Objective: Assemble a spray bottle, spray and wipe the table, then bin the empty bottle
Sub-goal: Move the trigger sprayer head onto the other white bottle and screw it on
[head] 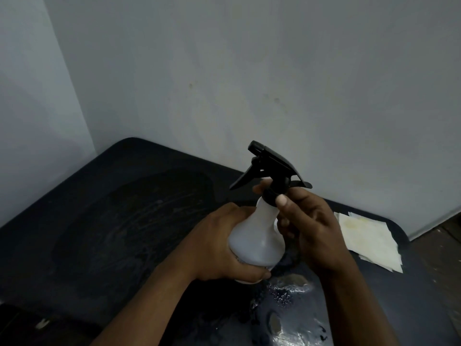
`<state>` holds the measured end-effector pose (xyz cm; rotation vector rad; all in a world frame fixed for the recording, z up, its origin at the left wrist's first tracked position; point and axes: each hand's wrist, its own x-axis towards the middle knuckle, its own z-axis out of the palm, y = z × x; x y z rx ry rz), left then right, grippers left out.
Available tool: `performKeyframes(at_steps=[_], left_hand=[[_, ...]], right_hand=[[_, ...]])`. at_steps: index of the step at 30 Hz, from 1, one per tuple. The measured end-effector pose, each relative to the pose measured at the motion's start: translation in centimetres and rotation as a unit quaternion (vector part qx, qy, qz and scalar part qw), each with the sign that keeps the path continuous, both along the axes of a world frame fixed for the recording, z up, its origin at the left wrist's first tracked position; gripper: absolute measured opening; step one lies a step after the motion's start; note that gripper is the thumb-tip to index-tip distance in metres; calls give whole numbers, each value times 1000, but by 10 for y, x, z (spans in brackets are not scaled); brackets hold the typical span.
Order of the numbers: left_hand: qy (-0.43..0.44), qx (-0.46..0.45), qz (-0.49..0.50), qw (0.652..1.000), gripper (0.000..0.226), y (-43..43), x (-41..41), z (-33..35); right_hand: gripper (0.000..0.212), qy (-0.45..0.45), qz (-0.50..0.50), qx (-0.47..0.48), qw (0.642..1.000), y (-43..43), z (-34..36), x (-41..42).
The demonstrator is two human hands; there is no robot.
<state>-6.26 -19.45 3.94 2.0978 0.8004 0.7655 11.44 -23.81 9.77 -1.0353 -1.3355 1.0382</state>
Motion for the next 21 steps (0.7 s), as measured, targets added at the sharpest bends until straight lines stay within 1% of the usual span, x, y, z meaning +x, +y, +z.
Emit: performKeyframes(at_steps=[4,8,10,12,14,15,18,21], left_hand=[[-2,5,29,1000,78,-1,3,-1],[11,14,67,998,83,-3,7,-1],[16,17,77,997,85,-4,7,-1],[11,7,69,998,84,-3,6,2],[-6,-15,32,999,78,-3,3,6],[-18,-27,7,999,76,-4,3,8],[-41,-76,-64,994,84,-7,4,11],[-21,-109,-118,987,95,-8,7,10]], right_hand=[[24,-43,-79,33,995,2,0,-9],[28,-101,-174,40,979,5,-3,-19],[28,-111,-204,45,972,5,-3,-23],[34,-103,-214,40,970,4,-2,-26],[40,-99,-207,32,973,3,-2,-24],[38,-96,-192,34,976,2,-1,-20],[31,-69,-112,43,990,-2,2,-8],[26,-93,-16,40,995,-4,4,-1]])
